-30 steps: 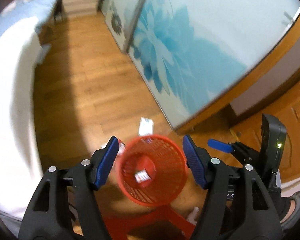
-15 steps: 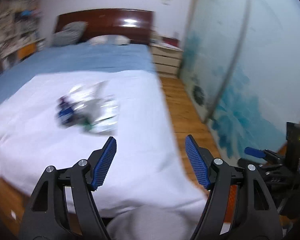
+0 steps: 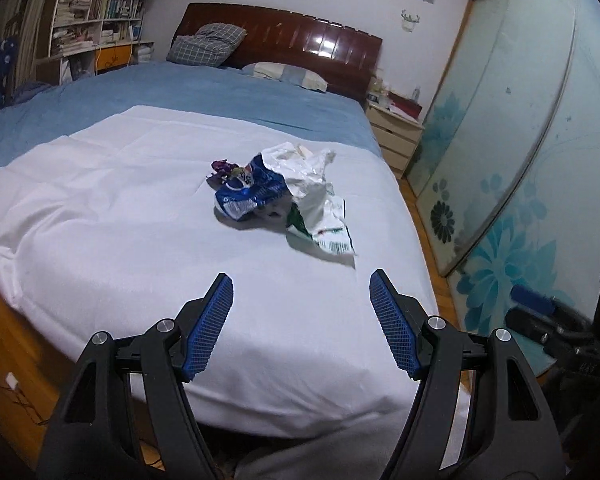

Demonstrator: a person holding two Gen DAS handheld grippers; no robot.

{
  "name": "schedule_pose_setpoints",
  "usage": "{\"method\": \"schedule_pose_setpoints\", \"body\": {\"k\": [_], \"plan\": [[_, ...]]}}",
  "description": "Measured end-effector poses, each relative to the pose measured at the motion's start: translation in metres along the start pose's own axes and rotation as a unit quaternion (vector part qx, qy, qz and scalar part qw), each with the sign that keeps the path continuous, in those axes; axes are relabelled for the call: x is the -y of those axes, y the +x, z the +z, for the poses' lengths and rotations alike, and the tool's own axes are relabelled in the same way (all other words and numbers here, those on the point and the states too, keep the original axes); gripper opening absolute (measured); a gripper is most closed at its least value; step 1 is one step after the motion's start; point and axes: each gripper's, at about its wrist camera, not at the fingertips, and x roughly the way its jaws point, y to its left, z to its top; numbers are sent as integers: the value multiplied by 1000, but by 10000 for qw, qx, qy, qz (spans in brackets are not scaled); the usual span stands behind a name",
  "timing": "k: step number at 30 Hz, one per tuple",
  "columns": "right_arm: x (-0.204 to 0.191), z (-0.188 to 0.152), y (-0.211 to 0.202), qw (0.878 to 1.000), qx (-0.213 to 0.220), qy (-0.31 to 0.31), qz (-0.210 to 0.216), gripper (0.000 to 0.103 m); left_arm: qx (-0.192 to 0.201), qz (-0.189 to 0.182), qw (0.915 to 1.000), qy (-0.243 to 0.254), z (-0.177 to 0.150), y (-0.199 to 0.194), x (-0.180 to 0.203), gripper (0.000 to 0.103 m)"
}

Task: Collect trash
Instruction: 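Move both tools back over the bed toward the trash pile, then grasp the white tissue paper with the left tool while the right tool grasps the green-printed bag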

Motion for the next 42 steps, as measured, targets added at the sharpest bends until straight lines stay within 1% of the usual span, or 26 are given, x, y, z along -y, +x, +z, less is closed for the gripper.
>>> {"method": "schedule_pose_setpoints", "body": {"k": [1, 2, 3, 5, 6, 8, 11, 14, 16, 17, 18, 19, 20, 21, 22, 23, 24, 25, 26, 31, 33, 37, 40, 41, 42], "plan": [[-5, 1, 5, 10000, -44, 16, 23, 85, 36, -170, 9998, -86, 7, 7, -3, 71], [-2, 1, 10, 10000, -84, -7, 29, 85, 60, -353, 9992, -162, 13, 13, -6, 75], [-5, 0, 15, 9999, -120, -44, 21, 85, 84, -545, 9982, -225, 18, 19, -8, 76], [-8, 0, 22, 9998, -174, -107, 23, 85, 129, -906, 9950, -400, 30, 38, -14, 76], [-7, 0, 23, 9998, -197, -94, 35, 85, 120, -997, 9937, -489, 35, 50, -15, 76], [-2, -1, 27, 9997, -251, -54, 53, 85, -3, -1033, 9929, -583, 45, 79, -17, 76], [-2, -3, 32, 9994, -326, -102, 75, 85, -117, -1039, 9932, -521, 56, 111, -13, 76], [-4, -5, 34, 9991, -370, -210, 91, 85, -187, -1081, 9924, -553, 64, 135, -14, 76], [-5, -5, 36, 9988, -409, -257, 114, 85, -210, -1125, 9917, -582, 65, 143, -15, 76], [-4, -5, 38, 9986, -432, -267, 126, 85, -231, -1159, 9914, -556, 66, 148, -14, 71], [-5, -5, 39, 9985, -447, -269, 136, 85, -257, -1155, 9916, -520, 66, 151, -13, 58], [-4, -5, 41, 9984, -473, -266, 144, 85, -356, -1102, 9921, -474, 66, 157, -12, 51], [-4, -4, 42, 9983, -491, -263, 154, 85, -450, -1053, 9924, -450, 66, 162, -12, 35], [-4, -3, 45, 9983, -502, -265, 158, 85, -500, -1012, 9925, -460, 64, 164, -14, 24], [-4, -3, 46, 9982, -510, -270, 154, 85, -542, -988, 9923, -504, 62, 167, -15, 20], [-5, -2, 48, 9982, -516, -275, 155, 85, -533, -1015, 9919, -540, 62, 167, -16, 16], [-5, -1, 50, 9981, -522, -284, 154, 85, -516, -1045, 9916, -555, 62, 166, -16, 10], [-6, 0, 53, 9980, -525, -305, 149, 85, -474, -1109, 9912, -548, 62, 165, -15, 9], [-7, 2, 56, 9980, -518, -322, 140, 85, -424, -1188, 9907, -503, 62, 163, -14, 6], [-11, 11, 81, 9978, -439, -480, 94, 85, -27, -1472, 9883, -397, 63, 143, -7, 3], [-15, 19, 97, 9973, -401, -613, 44, 85, 93, -1477, 9882, -405, 66, 134, -6, 3], [-35, 28, 137, 9934, -339, -1097, 37, 85, 348, -1435, 9883, -393, 71, 107, -11, 3], [-51, 36, 170, 9895, -354, -1398, -69, 80, 472, -1355, 9887, -423, 70, 89, -21, 3], [-55, 39, 180, 9882, -340, -1485, -122, 75, 483, -1305, 9892, -450, 69, 86, -26, 3], [-57, 41, 187, 9874, -341, -1537, -164, 75, 457, -1267, 9897, -488, 68, 83, -30, 3]]}}
